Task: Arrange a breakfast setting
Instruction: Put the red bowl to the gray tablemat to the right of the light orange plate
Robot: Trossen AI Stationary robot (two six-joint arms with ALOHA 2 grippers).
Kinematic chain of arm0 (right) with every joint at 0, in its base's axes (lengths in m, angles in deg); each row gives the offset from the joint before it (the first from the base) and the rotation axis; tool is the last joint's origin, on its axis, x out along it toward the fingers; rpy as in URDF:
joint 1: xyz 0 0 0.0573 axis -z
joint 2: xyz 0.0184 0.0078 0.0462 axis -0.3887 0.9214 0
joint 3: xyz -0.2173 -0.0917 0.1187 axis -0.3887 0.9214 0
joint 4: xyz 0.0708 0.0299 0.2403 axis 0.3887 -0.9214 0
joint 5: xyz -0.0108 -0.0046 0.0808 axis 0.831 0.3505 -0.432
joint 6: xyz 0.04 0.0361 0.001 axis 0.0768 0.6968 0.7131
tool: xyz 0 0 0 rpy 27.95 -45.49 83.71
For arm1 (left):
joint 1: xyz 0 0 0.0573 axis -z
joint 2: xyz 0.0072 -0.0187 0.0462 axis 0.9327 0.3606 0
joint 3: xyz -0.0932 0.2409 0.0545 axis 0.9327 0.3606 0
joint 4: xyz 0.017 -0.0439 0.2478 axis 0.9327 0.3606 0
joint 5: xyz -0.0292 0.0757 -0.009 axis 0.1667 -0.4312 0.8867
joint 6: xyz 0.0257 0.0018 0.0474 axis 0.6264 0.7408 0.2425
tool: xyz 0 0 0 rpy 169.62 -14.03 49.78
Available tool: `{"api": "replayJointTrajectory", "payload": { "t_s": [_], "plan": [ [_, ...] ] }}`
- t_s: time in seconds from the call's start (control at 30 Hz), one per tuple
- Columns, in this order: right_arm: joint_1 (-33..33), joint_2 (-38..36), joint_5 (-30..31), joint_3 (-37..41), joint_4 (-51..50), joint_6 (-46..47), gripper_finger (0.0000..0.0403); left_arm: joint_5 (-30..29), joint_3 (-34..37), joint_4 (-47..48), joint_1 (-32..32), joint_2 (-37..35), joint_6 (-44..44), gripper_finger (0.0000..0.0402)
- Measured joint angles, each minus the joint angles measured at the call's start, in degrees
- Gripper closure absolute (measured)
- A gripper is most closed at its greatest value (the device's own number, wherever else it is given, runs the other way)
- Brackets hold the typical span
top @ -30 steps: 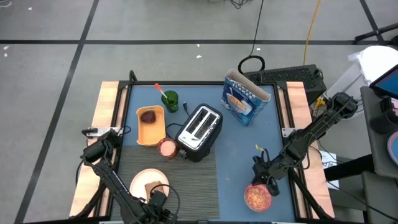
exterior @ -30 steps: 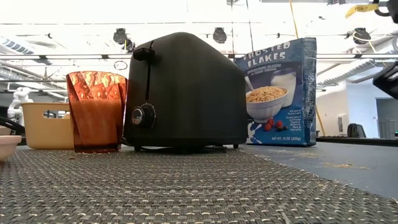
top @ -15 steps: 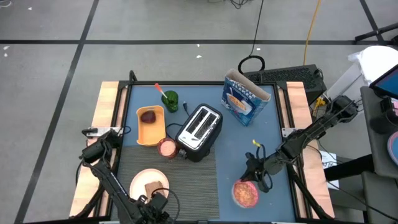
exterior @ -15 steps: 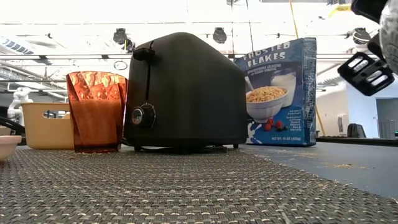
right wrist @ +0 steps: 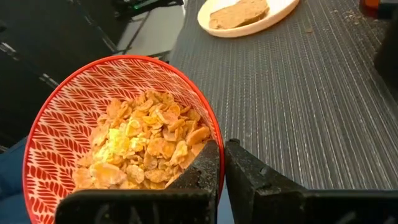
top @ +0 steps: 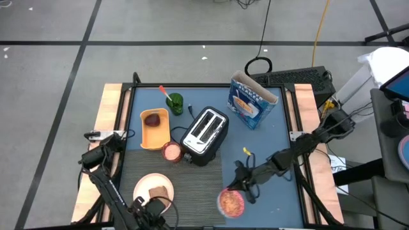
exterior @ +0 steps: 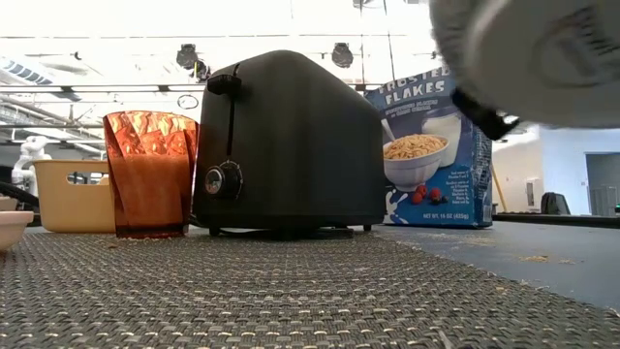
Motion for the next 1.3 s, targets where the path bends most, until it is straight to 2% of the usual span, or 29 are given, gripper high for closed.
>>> {"api": "replayJointTrajectory", "payload": {
  "t_s": [0.17, 0.4, 0.9, 1.3],
  "plan": [
    [2.6, 6.2, 0.0, -7.3, -2.3, 0.1, 0.0397, 0.0, 0.0, 1.8, 0.1, 0.0, 1.6, 0.022],
    [5.3, 11.7, -0.2, -14.8, -13.7, 3.5, 0.0396, 0.0, 0.0, 1.8, 0.1, 0.0, 3.9, 0.022],
    [8.1, 19.8, 0.0, -24.1, -10.4, -0.3, 0.0395, 0.0, 0.0, 1.8, 0.1, 0.0, 3.9, 0.022],
    [8.8, 23.5, 0.1, -24.9, -10.1, 0.3, 0.0394, -0.8, 0.0, 1.7, 0.1, 0.0, 3.9, 0.022]
  ]
}}
